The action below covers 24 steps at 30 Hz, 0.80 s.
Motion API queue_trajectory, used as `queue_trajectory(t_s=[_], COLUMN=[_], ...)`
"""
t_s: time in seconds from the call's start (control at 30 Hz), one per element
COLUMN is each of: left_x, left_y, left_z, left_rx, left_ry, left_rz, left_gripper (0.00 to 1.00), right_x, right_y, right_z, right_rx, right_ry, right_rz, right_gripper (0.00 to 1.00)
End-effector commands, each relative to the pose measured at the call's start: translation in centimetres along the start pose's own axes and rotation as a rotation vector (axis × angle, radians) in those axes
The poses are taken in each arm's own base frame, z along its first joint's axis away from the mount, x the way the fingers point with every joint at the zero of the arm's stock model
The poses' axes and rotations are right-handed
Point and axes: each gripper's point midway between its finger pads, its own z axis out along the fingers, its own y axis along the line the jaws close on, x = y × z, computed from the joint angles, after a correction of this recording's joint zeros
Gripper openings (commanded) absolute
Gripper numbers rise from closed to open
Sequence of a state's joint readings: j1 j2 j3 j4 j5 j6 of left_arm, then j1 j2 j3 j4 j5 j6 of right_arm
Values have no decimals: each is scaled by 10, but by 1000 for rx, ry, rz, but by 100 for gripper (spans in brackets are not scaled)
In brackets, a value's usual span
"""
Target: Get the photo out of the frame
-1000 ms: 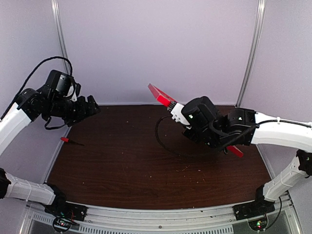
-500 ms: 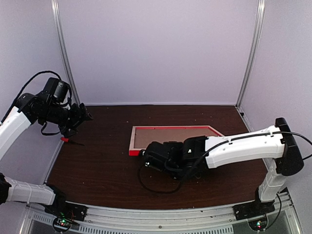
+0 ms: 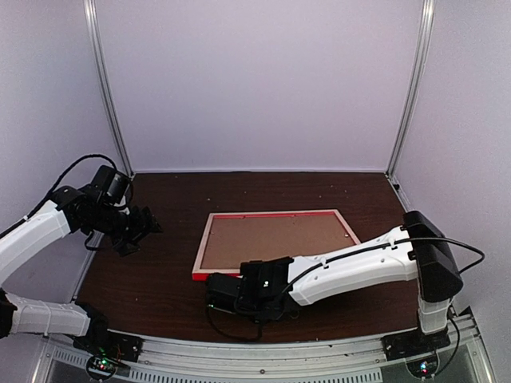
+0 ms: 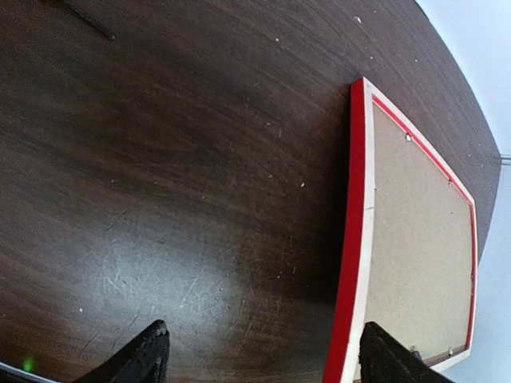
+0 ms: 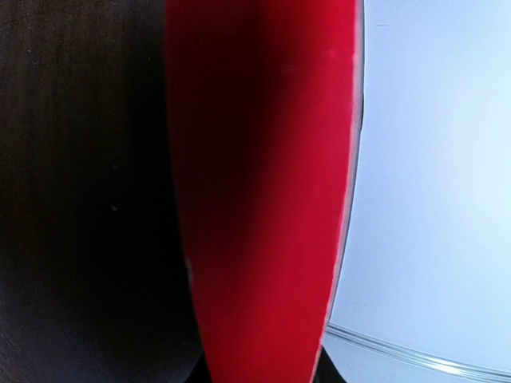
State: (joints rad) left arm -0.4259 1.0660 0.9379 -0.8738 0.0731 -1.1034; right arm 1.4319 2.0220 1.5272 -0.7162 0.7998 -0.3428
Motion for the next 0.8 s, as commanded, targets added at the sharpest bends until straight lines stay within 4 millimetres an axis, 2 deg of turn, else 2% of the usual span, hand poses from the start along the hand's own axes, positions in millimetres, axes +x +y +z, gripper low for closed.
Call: queue_trajectory(t_s=[0.0,0.17,0.4,0.77], left_x=[-13,-13,-11,-7], left_y=[-20,-12,-3,9], left_z=[5,17,31,46], left_rx=[91,60,25,-11], left_ry=[-48,-51,-43,-34], left_rz=[7,10,16,37], left_gripper=[82,81,80,79], right_x=[-24,-26,-28,-27], right_y=[51,70,87,109], right_z=[-7,-4,0,11], right_rx=[-249,-308,-351,-363], right_ry=[-89,-105,-110,-89], right_rz=[67,91,135,131], right_gripper=[2,15,35,38])
